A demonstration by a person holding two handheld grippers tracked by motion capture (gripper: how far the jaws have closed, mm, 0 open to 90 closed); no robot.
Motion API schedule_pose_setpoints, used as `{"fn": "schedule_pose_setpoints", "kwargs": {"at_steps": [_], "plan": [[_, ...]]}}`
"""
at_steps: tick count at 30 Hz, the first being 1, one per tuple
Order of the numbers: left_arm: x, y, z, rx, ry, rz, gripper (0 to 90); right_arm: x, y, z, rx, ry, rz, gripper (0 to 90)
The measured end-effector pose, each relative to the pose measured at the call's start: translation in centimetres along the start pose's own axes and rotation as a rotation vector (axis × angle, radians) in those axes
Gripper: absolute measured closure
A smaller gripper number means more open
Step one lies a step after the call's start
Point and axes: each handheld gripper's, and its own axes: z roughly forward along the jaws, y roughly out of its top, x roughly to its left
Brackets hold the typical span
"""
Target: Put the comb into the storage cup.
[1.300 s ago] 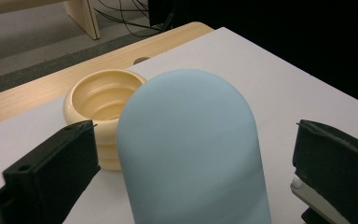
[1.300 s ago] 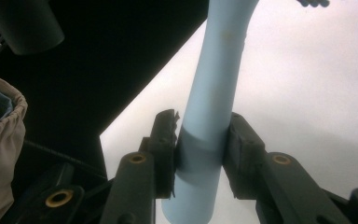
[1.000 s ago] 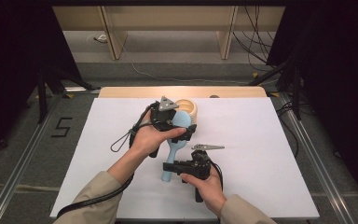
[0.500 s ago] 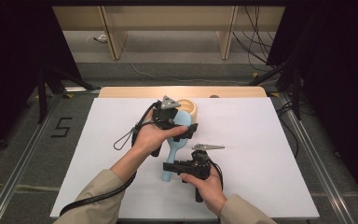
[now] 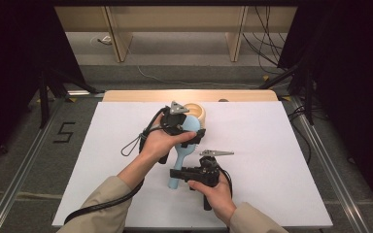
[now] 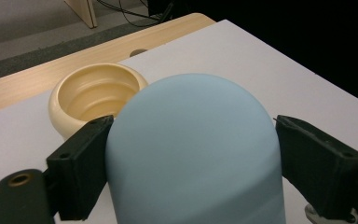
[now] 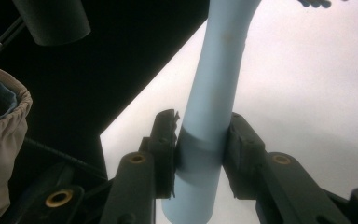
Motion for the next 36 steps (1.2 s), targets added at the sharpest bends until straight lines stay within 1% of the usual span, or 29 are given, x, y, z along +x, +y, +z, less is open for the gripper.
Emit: {"fn": "schedule_pose_setpoints", "kwargs": {"at_steps": [2,7,10,18,23,26,36], "plan": [[0.02,0.02,0.01,-0.003,0.005,-0.002,14.9,-0.01,0.0,0.01,-0.002,0.0,-0.003,67.8],[0.0,-0.06,0.03,0.007,0.011,-0.003,15.6,0.01,-0.01,0.03,0.001,-0.004,-0.007,67.8],[0.0,-0.13,0.09,0.005,0.014,-0.01,16.6,0.03,-0.03,0.04,0.005,-0.004,-0.005,67.8],[-0.04,-0.16,0.07,0.008,0.014,-0.006,17.3,0.04,-0.02,0.04,0.006,-0.008,-0.01,67.7],[-0.13,-0.19,-0.04,-0.002,0.014,-0.012,18.0,0.05,-0.01,0.05,0.004,-0.012,-0.017,67.8],[-0.16,-0.26,-0.11,-0.019,0.009,-0.012,18.5,0.06,0.03,0.0,0.002,-0.018,-0.022,67.8],[-0.28,-0.36,-0.54,-0.048,0.005,-0.009,18.9,0.12,0.07,-0.05,0.0,-0.038,-0.049,67.8]]}}
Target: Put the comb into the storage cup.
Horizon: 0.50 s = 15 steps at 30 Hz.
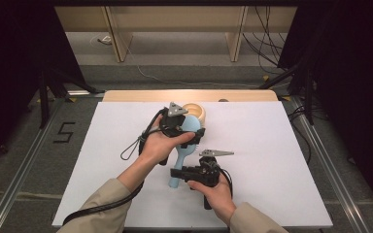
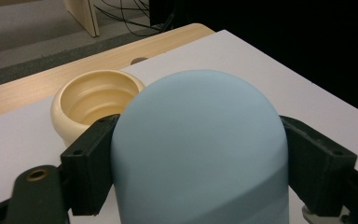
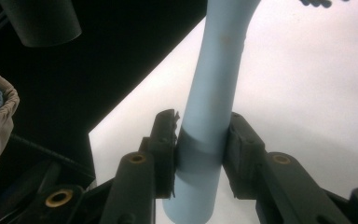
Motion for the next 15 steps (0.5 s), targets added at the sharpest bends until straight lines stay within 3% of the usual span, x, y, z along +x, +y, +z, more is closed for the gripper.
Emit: {"fn": "schedule_pose_setpoints", "kwargs": {"at_steps": [9,15], "plan": [[-0.03,-0.38,-0.5,-0.051,-0.001,-0.002,19.0,0.1,0.1,-0.06,0.001,-0.024,-0.033,67.7],[-0.2,-0.57,-0.61,-0.076,-0.012,0.011,19.1,-0.05,0.16,-0.12,0.001,-0.047,-0.031,64.9]]}}
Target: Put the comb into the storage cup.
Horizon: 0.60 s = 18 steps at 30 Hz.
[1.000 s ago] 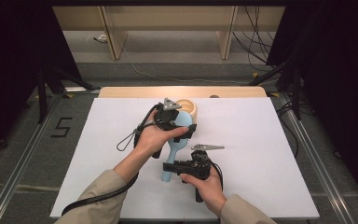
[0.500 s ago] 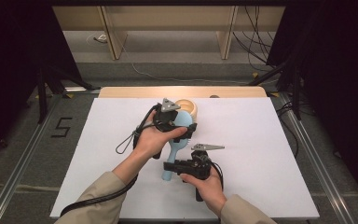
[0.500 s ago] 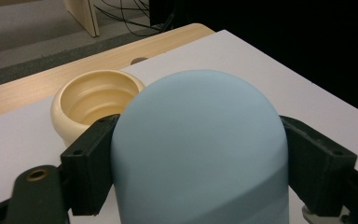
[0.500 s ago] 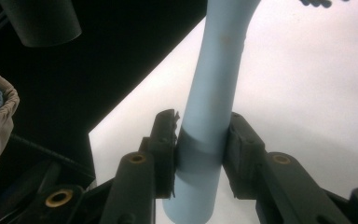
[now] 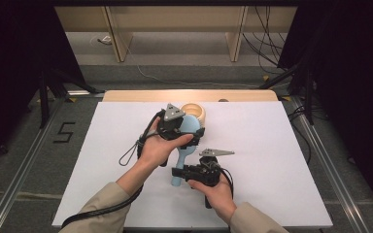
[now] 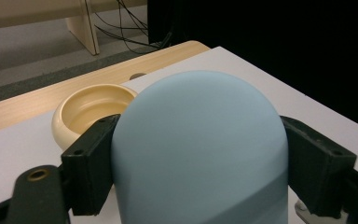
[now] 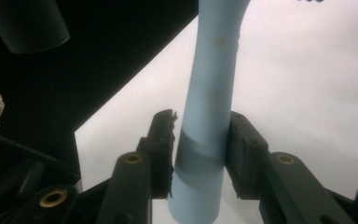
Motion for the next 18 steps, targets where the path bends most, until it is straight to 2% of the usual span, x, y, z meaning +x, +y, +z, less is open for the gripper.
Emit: {"fn": "schedule_pose_setpoints", "kwargs": {"at_steps": [5,10,11,18], "plan": [[-0.08,-0.05,-0.16,-0.022,-0.005,0.006,19.1,-0.06,0.11,-0.11,-0.002,-0.017,-0.001,59.1],[-0.18,-0.04,-0.53,-0.078,-0.001,0.015,19.2,-0.18,0.35,-0.39,-0.018,-0.047,-0.004,52.0],[-0.21,-0.03,-0.58,-0.085,-0.002,0.013,19.2,-0.32,0.42,-0.4,-0.03,-0.06,-0.023,50.2],[-0.26,0.05,-0.65,-0.114,-0.006,0.024,19.2,-0.62,0.86,-0.88,-0.054,-0.11,-0.047,38.9]]}}
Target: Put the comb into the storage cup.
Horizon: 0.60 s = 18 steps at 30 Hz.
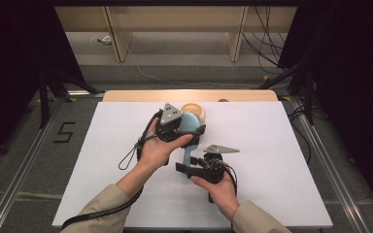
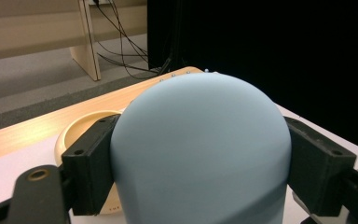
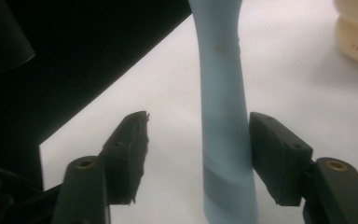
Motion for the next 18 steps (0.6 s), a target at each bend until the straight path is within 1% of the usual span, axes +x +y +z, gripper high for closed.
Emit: {"fn": "schedule_pose_setpoints", "kwargs": {"at_steps": [1,6,12,18], "plan": [[-0.02,0.0,0.0,-0.002,0.002,0.002,19.2,-0.06,0.04,0.0,-0.01,-0.011,-0.016,37.5],[-0.09,0.0,0.02,-0.027,0.009,0.004,19.2,-0.07,0.31,-0.17,-0.019,-0.046,-0.056,33.4],[-0.16,0.06,-0.04,-0.047,0.025,0.015,19.3,-0.02,0.64,-0.4,-0.039,-0.089,-0.118,28.3],[0.1,0.11,0.04,-0.051,0.038,0.022,19.3,-0.08,0.91,-0.59,-0.054,-0.109,-0.142,21.3]]}}
